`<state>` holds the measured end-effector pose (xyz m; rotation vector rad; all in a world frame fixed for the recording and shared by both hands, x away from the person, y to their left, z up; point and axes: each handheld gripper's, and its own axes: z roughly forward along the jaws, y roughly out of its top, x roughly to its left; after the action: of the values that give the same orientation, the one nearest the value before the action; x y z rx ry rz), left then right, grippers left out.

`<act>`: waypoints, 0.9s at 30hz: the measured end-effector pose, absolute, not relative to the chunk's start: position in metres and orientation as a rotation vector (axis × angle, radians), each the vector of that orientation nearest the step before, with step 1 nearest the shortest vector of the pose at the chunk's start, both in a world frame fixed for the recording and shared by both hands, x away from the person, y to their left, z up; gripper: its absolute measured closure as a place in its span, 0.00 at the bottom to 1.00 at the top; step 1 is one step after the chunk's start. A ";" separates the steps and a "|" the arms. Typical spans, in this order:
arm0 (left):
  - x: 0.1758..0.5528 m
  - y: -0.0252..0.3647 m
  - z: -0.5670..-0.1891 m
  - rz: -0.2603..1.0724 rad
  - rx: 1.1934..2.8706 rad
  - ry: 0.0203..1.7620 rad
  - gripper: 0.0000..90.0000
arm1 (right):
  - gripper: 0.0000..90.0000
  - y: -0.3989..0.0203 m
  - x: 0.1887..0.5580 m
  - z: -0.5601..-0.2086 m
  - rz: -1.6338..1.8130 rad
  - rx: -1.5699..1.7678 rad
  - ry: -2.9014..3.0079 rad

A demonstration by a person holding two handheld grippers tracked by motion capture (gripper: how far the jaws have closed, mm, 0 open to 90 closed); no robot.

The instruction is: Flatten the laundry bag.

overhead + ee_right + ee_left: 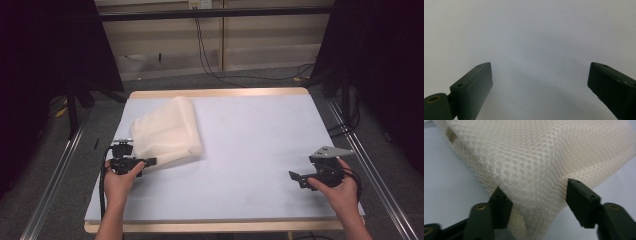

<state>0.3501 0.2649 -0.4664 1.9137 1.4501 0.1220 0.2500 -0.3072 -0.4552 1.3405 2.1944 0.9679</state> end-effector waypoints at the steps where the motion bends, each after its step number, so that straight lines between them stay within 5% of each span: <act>1: 0.350 0.265 -0.466 0.122 1.914 1.450 0.52 | 0.06 -0.307 0.250 -0.455 0.968 1.340 2.194; 8: 0.351 0.263 -0.455 0.040 1.916 1.427 0.94 | 0.06 -0.309 0.251 -0.456 0.968 1.355 2.186; 27: 0.371 0.207 -0.358 0.192 2.041 1.180 0.97 | 0.06 -0.306 0.251 -0.455 0.978 1.334 2.209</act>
<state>0.3713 0.2069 -0.3581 2.0413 1.1797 0.1924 0.2506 -0.3062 -0.4547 1.3340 2.2087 0.9785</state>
